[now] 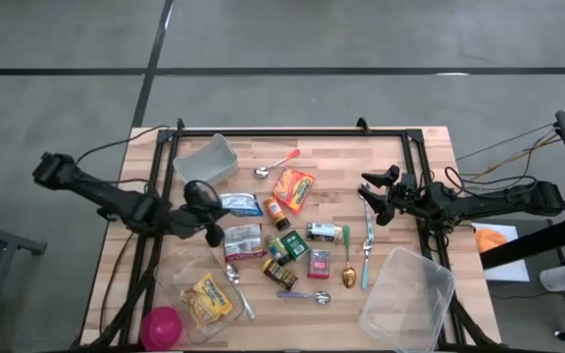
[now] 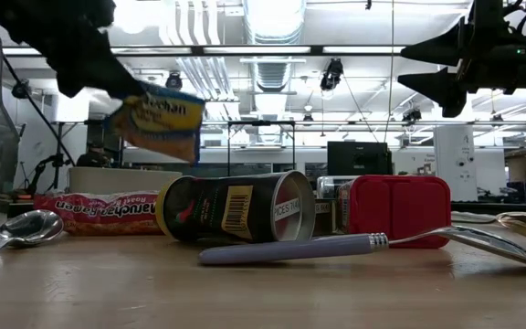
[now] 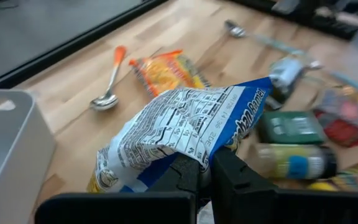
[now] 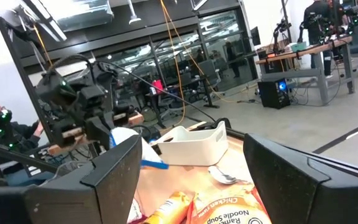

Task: Pick & Place Food Item
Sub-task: Put the blue noodle pack into the transparent bin

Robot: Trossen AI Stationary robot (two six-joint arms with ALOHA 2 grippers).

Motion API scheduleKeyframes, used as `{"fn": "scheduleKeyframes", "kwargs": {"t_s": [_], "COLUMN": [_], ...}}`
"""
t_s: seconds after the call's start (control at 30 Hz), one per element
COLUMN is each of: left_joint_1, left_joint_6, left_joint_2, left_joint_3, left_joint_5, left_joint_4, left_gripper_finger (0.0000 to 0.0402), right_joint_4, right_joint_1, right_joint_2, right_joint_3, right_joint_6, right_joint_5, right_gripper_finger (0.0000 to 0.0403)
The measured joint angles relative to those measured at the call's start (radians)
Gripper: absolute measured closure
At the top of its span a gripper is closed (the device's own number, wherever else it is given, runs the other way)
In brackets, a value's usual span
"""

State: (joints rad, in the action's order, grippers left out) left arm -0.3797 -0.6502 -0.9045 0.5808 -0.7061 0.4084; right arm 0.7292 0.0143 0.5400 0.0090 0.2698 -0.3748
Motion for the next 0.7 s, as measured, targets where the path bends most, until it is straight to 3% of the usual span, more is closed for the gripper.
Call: {"fn": "scheduleKeyframes", "kwargs": {"t_s": [0.27, 0.7], "left_joint_1": [-0.064, -0.113], "left_joint_6": [-0.001, -0.141], "left_joint_2": [0.158, 0.268], "left_joint_3": [0.0, 0.0], "left_joint_5": [0.036, 0.511], "left_joint_4": [0.007, -0.014], "left_gripper_finger": [0.0392, 0.0392], "right_joint_4": [0.0, 0.001], "right_joint_1": [0.0, 0.0], "right_joint_2": [0.0, 0.0], "right_joint_3": [0.0, 0.0], "right_joint_6": [0.0, 0.0], "right_joint_5": [0.0, 0.0], "right_gripper_finger": [0.0126, 0.0126]}}
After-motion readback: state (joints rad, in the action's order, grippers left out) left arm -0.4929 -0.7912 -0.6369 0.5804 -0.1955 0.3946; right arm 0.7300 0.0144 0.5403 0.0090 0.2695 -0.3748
